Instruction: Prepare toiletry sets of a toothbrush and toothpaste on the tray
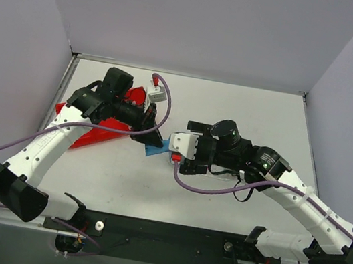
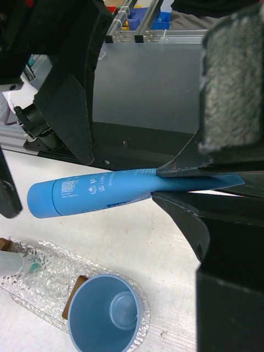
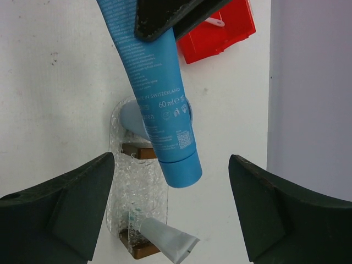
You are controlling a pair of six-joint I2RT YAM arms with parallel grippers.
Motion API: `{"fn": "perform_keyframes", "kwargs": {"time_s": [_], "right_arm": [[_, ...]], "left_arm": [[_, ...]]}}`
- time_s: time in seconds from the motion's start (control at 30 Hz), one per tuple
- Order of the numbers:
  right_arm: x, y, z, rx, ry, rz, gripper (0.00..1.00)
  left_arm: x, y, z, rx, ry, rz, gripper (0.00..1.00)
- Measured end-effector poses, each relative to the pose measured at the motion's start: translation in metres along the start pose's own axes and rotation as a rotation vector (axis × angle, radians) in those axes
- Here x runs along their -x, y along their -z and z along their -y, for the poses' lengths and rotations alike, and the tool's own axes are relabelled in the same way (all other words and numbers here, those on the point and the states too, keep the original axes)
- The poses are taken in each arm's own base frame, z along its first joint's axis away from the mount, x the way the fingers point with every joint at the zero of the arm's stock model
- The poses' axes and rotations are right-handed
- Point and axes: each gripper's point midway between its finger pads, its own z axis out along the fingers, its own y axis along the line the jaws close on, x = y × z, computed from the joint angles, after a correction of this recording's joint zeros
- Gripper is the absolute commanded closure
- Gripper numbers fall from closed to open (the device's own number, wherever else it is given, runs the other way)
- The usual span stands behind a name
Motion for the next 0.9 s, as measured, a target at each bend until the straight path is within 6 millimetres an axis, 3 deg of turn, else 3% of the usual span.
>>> {"fn": "perform_keyframes", "kwargs": {"time_s": [0.3, 0.4, 0.5, 0.53, 0.73, 0.9], "right_arm": [[-0.004, -0.015, -0.007, 0.007, 0.023, -0.026, 0.30], [-0.006, -0.019, -0.006, 0.004, 0.028, -0.034, 0.38], [-0.006, -0.023, -0.008, 0.011, 0.038, -0.040, 0.56], [-0.006, -0.025, -0.009, 0.014, 0.041, -0.039, 0.67], [-0.007, -0.030, -0.016, 0.038, 0.053, -0.052, 0.94], [-0.007, -0.029, -0.016, 0.037, 0.053, -0.053, 1.00]], "left_arm": [[-0.001, -0.002, 0.010, -0.049, -0.007, -0.003, 1.00], [-0.001, -0.002, 0.012, -0.058, -0.009, -0.002, 1.00], [-0.001, -0.002, 0.014, -0.069, -0.009, -0.002, 1.00], [-0.001, -0.002, 0.014, -0.072, -0.009, -0.002, 1.00], [-0.001, -0.002, 0.015, -0.076, -0.009, -0.001, 1.00], [-0.001, -0.002, 0.015, -0.076, -0.009, 0.000, 0.71]]}}
